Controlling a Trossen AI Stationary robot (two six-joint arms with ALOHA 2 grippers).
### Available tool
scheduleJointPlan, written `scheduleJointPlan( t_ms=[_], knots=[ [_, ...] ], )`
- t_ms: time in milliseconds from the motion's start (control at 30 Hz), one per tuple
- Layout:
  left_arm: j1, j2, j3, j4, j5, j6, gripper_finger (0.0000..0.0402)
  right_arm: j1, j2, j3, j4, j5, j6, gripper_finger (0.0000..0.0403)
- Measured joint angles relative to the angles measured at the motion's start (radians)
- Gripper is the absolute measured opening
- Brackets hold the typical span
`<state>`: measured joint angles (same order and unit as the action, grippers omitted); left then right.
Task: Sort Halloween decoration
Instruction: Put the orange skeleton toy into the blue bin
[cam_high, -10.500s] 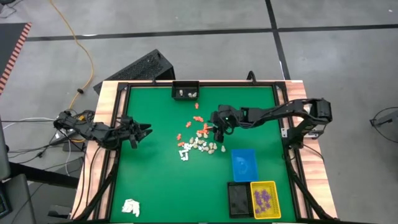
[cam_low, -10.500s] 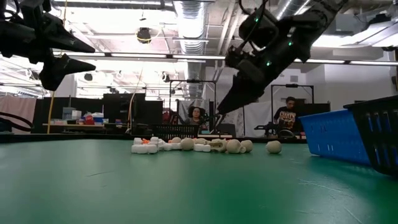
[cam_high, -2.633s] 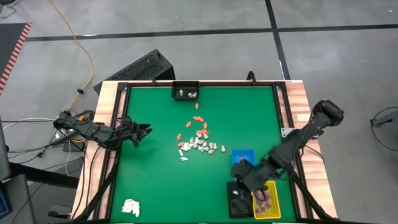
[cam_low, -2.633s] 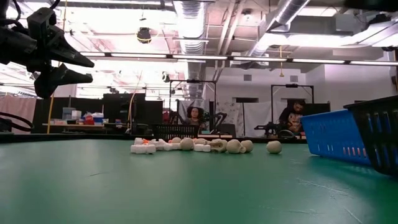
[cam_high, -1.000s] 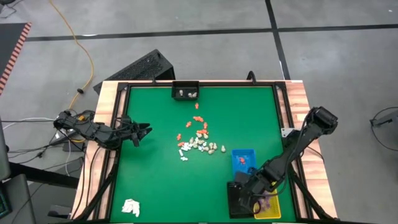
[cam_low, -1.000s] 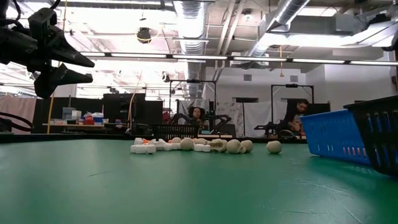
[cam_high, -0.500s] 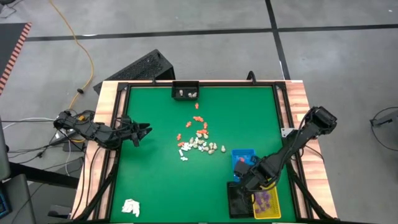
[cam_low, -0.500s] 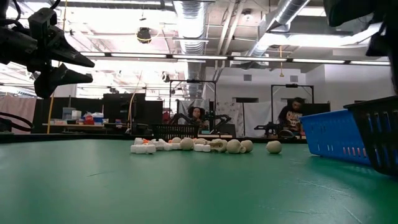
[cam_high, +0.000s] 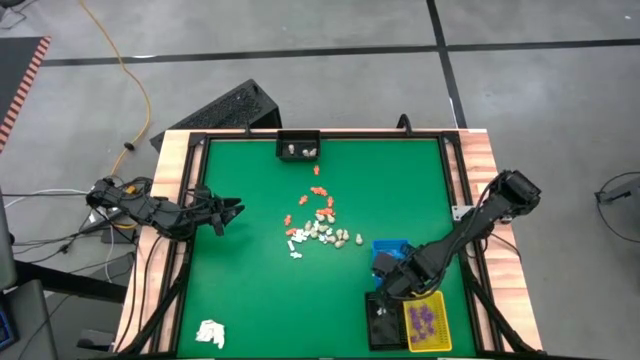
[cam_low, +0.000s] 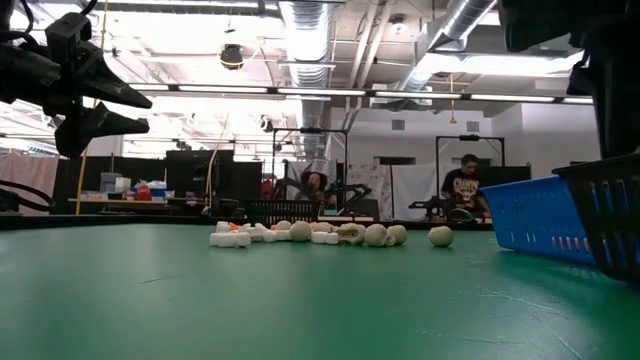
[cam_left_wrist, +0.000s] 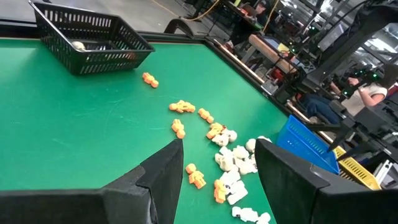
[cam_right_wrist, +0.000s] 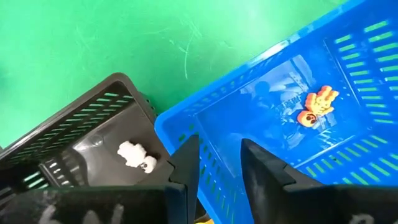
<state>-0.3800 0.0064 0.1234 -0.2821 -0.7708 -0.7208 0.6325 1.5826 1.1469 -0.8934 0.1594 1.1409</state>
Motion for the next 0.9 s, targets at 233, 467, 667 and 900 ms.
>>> scheduleJointPlan(
  t_ms=[233,467,667,900],
  knots=[
    [0.000,0.000,0.000,0.000,0.000,0.001,0.0189,0.031,0.000,0.027,0.070,0.065,-0.112,0.0118],
    [0.000,0.000,0.000,-0.001,0.000,0.001,0.0189,0.011,0.000,0.053,0.201,0.455,-0.395,0.0118],
    [0.000,0.000,0.000,-0.001,0.000,0.001,0.0189,-0.081,-0.004,0.053,0.237,0.662,-0.602,0.0118],
    [0.000,0.000,0.000,-0.014,0.001,0.001,0.0189,-0.280,-0.059,0.046,0.365,0.431,-0.976,0.0118]
  ],
)
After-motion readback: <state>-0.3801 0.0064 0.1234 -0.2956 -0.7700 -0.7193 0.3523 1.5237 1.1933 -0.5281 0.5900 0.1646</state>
